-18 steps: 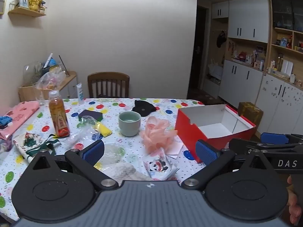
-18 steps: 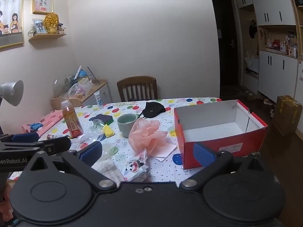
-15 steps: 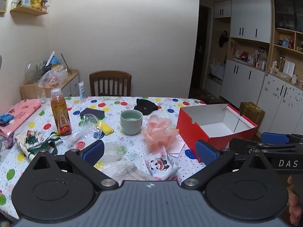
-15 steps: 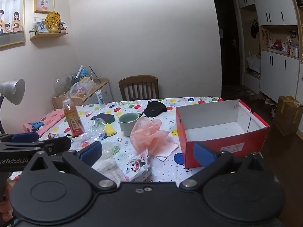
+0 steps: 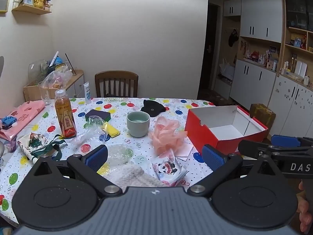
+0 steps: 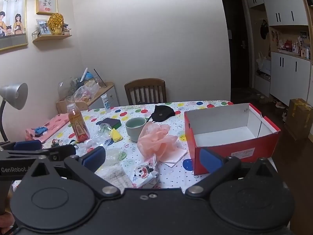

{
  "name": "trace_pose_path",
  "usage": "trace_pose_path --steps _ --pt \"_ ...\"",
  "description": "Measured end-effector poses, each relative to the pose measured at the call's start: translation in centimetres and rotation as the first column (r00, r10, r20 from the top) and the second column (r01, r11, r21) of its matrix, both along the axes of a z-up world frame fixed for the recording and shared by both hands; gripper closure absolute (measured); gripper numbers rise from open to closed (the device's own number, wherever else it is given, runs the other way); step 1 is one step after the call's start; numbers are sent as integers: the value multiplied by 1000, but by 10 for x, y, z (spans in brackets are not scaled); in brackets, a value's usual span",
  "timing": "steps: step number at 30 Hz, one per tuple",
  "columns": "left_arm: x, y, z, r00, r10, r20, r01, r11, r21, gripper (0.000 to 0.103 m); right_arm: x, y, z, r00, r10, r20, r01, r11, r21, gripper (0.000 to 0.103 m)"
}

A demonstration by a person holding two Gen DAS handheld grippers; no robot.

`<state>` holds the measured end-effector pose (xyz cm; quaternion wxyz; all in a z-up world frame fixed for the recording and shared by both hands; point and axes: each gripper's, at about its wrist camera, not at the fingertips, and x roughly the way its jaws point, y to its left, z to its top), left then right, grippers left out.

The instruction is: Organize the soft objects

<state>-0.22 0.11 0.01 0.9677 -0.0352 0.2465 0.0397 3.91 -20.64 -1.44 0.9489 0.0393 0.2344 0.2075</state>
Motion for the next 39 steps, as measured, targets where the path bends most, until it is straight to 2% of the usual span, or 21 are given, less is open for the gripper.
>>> trace_pose_path --steps 39 --pt "-14 1 5 997 73 19 -73 997 8 0 -2 7 7 998 63 31 -63 998 -11 1"
